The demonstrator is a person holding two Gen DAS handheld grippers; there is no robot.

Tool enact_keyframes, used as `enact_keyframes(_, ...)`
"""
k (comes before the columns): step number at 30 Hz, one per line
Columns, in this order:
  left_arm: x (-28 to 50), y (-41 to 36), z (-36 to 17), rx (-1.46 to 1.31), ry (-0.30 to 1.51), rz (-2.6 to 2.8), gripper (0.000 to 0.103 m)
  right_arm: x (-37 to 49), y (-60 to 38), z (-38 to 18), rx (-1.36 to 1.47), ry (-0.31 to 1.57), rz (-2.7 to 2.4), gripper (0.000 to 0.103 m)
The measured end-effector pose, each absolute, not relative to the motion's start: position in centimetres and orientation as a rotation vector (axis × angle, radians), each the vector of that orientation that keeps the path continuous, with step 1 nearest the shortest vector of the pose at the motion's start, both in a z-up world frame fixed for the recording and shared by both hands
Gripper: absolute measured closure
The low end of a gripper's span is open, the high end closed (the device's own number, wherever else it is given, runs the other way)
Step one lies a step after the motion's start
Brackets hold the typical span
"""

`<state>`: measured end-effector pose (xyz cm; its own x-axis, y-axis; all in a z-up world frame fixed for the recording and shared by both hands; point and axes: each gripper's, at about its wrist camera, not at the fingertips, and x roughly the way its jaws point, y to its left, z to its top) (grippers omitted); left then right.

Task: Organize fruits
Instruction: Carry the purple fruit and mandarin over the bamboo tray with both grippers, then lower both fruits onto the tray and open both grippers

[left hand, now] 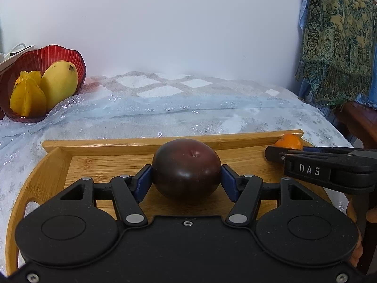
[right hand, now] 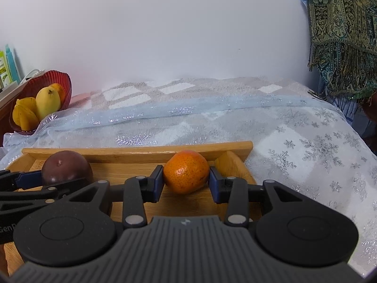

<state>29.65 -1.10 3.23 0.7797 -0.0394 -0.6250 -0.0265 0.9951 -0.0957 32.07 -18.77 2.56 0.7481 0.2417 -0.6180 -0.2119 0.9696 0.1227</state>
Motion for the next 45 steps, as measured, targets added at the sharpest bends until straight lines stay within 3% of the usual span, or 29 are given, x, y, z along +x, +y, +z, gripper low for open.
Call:
enact_keyframes(8,29.63,-1.03,3.21,-0.106,0.680,-0.009,0.042,32.03,-18.72,2.45,0.041,0.678,0.248,0.050)
enact_keyframes(27,29.52,-0.86,3.26,-0.112,0.680,-0.012,0.041,31.89,-18.63,2.33,0.024,0.680,0.245,0.044)
enact_keyframes(45,29.21,-1.00,3.23,-0.095,0.671,0.007,0.026,31.62,-18.07,2.32,-0.001,0.675,0.262,0.033)
